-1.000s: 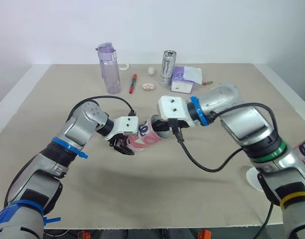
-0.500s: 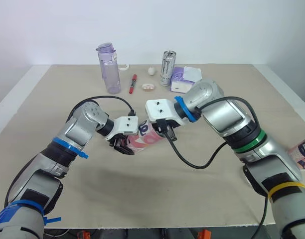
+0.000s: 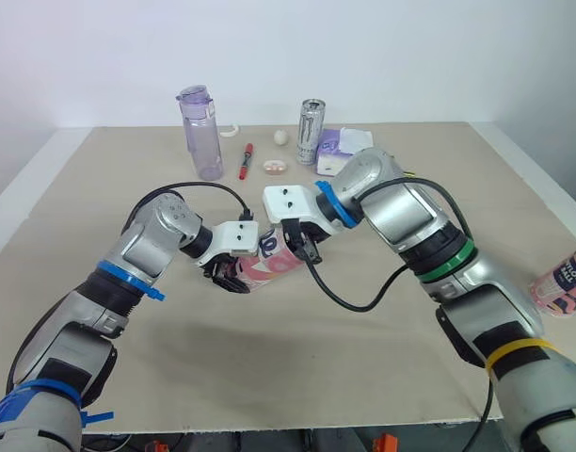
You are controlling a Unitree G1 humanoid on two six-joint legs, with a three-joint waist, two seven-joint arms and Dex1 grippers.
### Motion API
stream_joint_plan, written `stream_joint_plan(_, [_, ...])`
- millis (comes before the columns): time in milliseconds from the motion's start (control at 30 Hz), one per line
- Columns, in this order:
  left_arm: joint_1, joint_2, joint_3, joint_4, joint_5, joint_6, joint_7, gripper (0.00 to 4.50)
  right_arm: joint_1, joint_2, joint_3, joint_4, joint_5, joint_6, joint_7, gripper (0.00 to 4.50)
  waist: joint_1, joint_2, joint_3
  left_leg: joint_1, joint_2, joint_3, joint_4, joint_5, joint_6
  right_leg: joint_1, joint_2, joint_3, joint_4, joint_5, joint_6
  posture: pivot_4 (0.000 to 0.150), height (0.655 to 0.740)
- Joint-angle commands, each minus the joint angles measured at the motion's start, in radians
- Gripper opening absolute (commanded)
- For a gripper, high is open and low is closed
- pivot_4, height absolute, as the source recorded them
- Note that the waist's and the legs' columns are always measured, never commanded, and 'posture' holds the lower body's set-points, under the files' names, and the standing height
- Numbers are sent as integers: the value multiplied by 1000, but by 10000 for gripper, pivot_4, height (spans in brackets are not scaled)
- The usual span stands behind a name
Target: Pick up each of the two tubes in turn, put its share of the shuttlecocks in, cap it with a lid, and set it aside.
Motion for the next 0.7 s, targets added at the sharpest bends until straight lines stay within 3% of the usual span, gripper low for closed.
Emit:
stream_joint_plan(33, [16, -21, -22, -18, 3, -2, 14, 31606, 4, 27, 2, -13, 7, 13, 2, 430, 0, 0, 0, 0, 0, 0, 0, 0, 0, 0, 0, 0, 0, 0, 0, 1500, 7400])
stream_joint_plan(367, [11, -19, -20, 7, 10, -21, 9, 31606, 2, -77, -95, -158, 76, 114, 14, 430, 6, 0, 0, -7, -1, 0, 0, 0, 0, -5, -1, 0, 0, 0, 0, 1500, 7400])
stream_joint_plan(700, [11, -16, -16, 15, 15, -33, 4, 31606, 71, -97, -130, -243, 155, 224, -35, 430, 7, 0, 0, -9, -2, -1, 0, 0, 0, -5, -2, 0, -1, -1, 1, 1500, 7400])
